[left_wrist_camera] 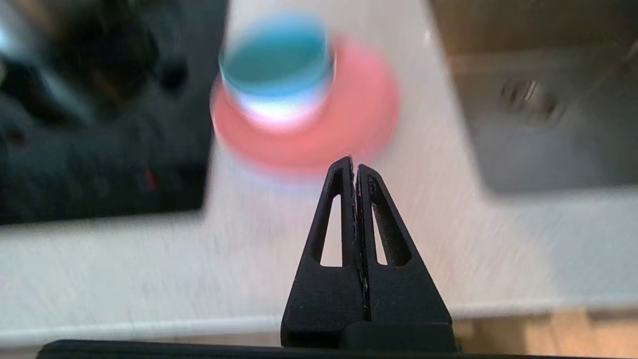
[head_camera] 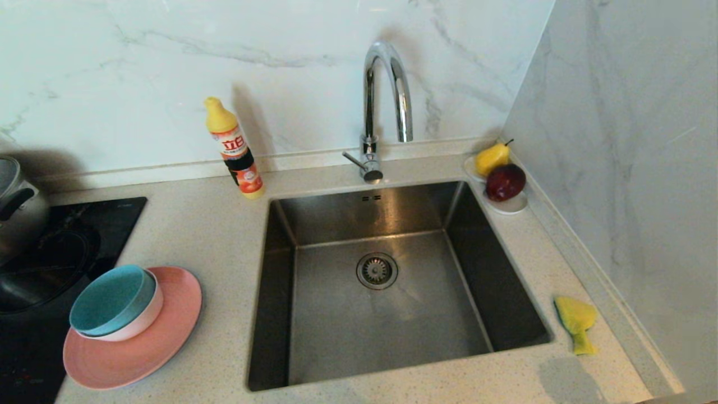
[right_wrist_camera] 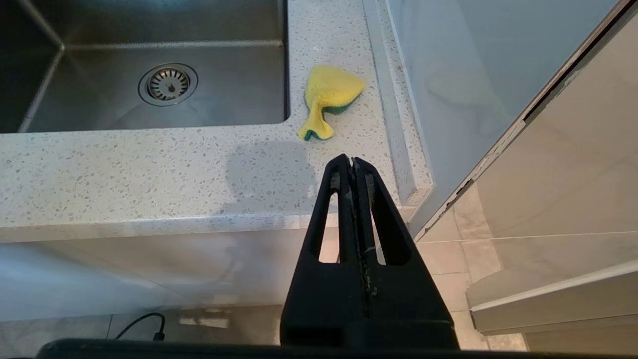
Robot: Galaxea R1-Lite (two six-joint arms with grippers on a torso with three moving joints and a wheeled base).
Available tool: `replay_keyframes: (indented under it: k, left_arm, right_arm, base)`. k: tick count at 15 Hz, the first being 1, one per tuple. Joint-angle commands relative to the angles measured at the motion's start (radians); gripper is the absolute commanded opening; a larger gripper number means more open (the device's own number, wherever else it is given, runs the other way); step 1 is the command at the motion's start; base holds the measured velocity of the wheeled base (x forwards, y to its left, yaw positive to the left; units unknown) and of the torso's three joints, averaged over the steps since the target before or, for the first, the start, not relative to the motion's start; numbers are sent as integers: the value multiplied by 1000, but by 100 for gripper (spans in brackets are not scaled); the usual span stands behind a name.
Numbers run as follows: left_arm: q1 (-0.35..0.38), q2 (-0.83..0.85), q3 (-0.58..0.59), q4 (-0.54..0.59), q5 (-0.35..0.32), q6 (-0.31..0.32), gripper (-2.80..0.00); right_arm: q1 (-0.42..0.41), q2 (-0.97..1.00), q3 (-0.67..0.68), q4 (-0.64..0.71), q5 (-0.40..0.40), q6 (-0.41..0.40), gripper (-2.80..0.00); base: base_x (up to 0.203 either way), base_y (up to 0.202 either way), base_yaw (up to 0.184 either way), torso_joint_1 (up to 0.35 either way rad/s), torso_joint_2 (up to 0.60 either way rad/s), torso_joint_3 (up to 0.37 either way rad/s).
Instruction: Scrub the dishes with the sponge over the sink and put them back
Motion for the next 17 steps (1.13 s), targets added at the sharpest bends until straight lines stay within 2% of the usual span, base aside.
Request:
replay_keyframes:
  k: [1,2,3,4,17]
  left_arm:
    - [0,-58,102,2,1,0,-280]
    - [0,-58,124,4,-13,-3,-280]
    - [0,-58,135,4,-65,-8,-280]
    - [0,-58,136,5,-90,-11,-280]
    - [0,-58,136,3,-89,-34,-280]
  right_arm:
    - [0,1,0,0,0,0,-280]
    - [0,1,0,-1,0,0,-280]
    - [0,1,0,-1,0,0,-280]
    - [0,1,1,-2,-1,-2,-280]
    - [0,2,9,-28,-17,17,-280]
  base:
    - [0,0,0,0,0,0]
    - [0,0,0,0,0,0]
    - [0,0,0,0,0,0]
    - [0,0,0,0,0,0]
    - [0,0,0,0,0,0]
